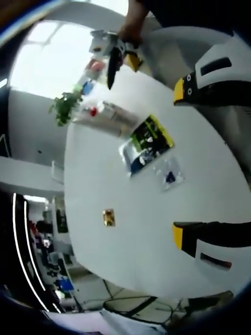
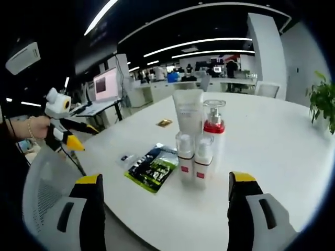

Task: Arrange the skincare products in the storage area until every visible bottle or jar stands upright without overlapping.

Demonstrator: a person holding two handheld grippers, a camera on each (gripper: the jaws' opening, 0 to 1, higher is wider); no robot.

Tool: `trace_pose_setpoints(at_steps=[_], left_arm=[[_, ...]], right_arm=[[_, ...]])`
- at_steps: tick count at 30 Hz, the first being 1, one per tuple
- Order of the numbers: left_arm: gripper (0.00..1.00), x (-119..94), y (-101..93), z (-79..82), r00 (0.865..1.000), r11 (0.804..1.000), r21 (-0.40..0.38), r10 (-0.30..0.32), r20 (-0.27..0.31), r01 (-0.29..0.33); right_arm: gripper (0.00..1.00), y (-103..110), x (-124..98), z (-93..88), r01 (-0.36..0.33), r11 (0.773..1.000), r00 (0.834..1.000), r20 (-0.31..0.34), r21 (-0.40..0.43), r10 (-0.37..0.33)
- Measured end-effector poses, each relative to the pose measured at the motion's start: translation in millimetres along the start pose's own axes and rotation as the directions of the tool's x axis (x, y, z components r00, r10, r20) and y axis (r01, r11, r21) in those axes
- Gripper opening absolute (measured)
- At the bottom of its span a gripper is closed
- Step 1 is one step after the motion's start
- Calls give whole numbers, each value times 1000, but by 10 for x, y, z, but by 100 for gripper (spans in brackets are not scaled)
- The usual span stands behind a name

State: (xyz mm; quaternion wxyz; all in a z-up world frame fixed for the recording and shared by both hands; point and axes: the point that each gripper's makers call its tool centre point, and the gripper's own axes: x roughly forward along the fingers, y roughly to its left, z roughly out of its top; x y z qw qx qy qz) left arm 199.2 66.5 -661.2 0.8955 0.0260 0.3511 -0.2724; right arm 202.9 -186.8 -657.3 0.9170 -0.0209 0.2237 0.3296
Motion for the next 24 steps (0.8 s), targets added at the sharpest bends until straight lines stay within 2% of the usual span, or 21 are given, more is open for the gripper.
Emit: trace_pose_setpoints(at_steps=[6,9,19,23,24], left_arm=[[85,136,139,116,1000,999,39,-4,-20,5],[86,205,248,165,999,996,83,-11,-43,14],[86,430,522,411,996,982,187,-19,-89,35],[86,588,702,527,994,973,226,-22,-109,47],[86,617,674,540,993,971,235,-22,-113,48]], right_arm=[[98,-31,-15,-2,9,1000,1000,3,13,-9],[98,-39,-11,-11,13,1000,1000,0,19,-13],[97,-75,5,-42,31,999,999,-21,18,-30],[96,-92,12,-55,43,999,999,-32,19,-43],[96,-98,12,-59,47,999,998,-33,22,-46]])
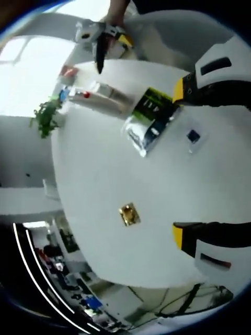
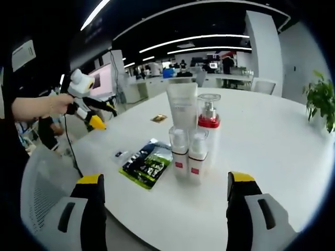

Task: Arrange the skincare products in the storage area until every visible bottle or jar stands upright without overlapping.

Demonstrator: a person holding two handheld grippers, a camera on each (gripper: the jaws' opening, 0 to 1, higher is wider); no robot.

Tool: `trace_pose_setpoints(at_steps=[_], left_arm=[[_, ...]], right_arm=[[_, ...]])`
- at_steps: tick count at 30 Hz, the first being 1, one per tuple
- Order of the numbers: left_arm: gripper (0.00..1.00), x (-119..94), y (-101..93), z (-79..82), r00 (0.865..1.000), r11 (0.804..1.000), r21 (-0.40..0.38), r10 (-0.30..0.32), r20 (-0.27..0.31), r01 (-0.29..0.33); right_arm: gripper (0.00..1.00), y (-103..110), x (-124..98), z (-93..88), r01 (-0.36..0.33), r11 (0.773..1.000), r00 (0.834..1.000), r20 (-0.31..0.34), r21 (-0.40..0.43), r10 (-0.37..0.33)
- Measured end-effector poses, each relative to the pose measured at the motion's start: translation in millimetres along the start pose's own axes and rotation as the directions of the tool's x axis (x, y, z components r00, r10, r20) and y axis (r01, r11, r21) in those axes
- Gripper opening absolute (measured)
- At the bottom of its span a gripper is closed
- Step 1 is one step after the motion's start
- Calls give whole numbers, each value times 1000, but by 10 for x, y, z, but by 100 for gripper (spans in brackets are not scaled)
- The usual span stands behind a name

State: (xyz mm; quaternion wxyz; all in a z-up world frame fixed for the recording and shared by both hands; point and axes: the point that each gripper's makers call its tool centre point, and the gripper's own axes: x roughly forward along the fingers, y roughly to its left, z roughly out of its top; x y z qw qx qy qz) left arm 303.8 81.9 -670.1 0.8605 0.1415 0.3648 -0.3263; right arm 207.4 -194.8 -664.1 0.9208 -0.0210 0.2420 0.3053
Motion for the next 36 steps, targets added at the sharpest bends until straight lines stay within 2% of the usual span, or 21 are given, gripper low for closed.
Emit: trace_pose_setpoints(at_steps=[6,24,29,32,36], left_arm=[[85,223,171,100,999,999,42,-18,-32,19],[83,716,557,351,994,986,151,-51,-100,66],[82,859,687,399,991,981,175,-60,-121,81],[82,966,858,401,989,981,171,-67,-130,89],[82,1004,904,400,987,979,178,-71,-142,96]], right_arm=[[96,-44,5,-45,18,1000,1000,-18,7,-17],[95,-118,-3,-109,56,997,998,-43,50,-53],[95,-123,1,-136,59,997,997,-57,53,-56],[95,-132,0,-153,61,997,996,-65,55,-58],[95,-145,-7,-153,68,995,996,-65,66,-64]])
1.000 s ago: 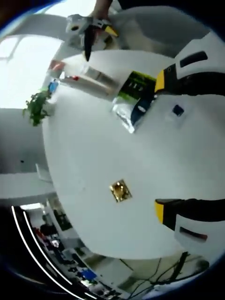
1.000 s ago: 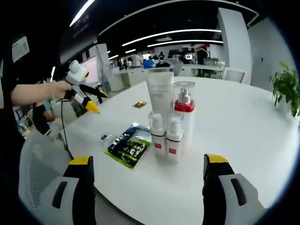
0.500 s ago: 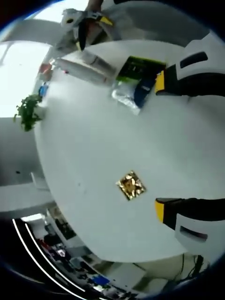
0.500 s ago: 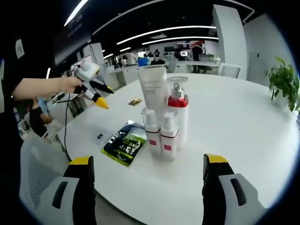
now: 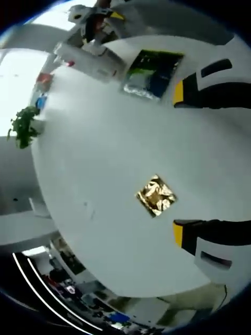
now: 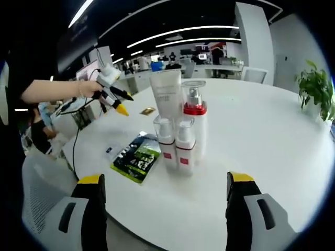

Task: Arrange the skincare products in the storage area until every visible bottle or jar stands upright without overlapping.

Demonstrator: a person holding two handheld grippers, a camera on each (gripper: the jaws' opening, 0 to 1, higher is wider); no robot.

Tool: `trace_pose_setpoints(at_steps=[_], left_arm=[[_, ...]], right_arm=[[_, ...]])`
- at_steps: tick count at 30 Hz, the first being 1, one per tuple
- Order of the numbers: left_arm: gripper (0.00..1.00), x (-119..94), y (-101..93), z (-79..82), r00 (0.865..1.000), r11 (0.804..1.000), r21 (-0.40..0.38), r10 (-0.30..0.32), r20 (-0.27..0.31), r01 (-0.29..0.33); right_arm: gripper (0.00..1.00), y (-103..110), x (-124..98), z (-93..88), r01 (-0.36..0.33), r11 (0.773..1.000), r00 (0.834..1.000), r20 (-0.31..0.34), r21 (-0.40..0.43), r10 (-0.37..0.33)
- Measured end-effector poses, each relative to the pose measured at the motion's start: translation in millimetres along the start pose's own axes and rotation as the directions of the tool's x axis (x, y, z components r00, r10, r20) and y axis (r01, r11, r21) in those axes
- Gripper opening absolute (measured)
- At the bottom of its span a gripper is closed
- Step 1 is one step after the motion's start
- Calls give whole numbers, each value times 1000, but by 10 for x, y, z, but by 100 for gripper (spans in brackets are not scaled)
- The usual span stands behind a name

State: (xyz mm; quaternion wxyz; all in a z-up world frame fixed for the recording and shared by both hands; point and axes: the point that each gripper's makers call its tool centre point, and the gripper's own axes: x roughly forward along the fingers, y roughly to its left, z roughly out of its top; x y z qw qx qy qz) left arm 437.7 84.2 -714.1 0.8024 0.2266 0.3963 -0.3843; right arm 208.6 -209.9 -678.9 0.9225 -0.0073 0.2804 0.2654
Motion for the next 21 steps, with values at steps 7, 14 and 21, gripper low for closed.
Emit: trace_pose_setpoints(at_steps=[7,14,21], left_arm=[[82,69,129,59,1000,1000,25,-3,-26,4],[81,250,294,97,999,999,38,-13,-37,14],[77,423,381,120,998,997,68,-27,-54,30]], right_arm=[[95,10,2,-17,2,1000,1000,-15,1,-2],[95,18,7,-49,-9,1000,1000,-30,8,10],[95,10,16,-69,-8,1000,999,-40,20,9]])
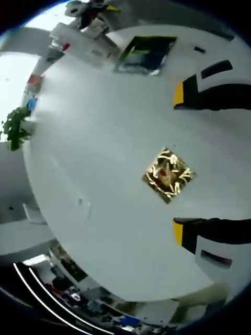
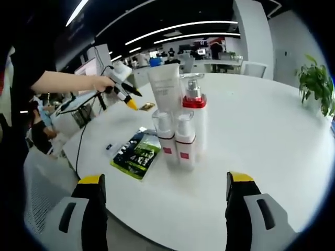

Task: Arrange the skincare products in the storage area until every visible bottle or jar stands upright without overlapping.

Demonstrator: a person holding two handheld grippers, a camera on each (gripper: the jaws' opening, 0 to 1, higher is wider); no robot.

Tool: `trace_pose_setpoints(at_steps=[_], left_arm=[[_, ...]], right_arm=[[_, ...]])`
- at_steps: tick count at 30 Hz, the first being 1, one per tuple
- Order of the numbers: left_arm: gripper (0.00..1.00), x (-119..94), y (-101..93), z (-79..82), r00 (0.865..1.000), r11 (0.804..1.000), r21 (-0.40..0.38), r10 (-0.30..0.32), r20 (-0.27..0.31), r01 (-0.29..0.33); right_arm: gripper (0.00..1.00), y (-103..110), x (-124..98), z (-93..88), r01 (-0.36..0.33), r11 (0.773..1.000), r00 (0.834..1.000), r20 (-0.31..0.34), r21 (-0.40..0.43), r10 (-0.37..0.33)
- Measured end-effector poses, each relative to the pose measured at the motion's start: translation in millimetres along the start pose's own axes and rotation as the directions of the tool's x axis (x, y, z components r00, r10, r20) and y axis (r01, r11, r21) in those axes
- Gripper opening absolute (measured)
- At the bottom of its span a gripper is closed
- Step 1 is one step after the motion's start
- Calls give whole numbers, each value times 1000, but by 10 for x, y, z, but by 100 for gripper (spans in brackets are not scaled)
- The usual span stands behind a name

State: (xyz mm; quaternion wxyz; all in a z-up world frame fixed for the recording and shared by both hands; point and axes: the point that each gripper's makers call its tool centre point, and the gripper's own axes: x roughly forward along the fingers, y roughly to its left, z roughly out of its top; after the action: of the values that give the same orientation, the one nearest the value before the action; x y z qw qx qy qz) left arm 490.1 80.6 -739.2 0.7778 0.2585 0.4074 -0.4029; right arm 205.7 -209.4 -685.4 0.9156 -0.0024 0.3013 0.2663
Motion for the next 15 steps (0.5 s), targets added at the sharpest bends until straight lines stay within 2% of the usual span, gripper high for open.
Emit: trace_pose_setpoints(at_steps=[5,9,11,15], left_arm=[[74,98,48,52,1000,999,47,-22,4,22],[66,166,13,145,995,995,52,-84,45,81],[65,231,72,169,994,993,61,-99,36,96],[64,264,30,91,992,988,93,-126,-13,127]], right_arm=[[94,-13,1,-6,6,1000,1000,-3,10,-6],[94,-13,5,-15,6,1000,1000,-9,13,-6],[94,-13,9,-21,4,1000,1000,-11,15,-3],[94,-23,12,-28,4,1000,1000,-12,19,-4]])
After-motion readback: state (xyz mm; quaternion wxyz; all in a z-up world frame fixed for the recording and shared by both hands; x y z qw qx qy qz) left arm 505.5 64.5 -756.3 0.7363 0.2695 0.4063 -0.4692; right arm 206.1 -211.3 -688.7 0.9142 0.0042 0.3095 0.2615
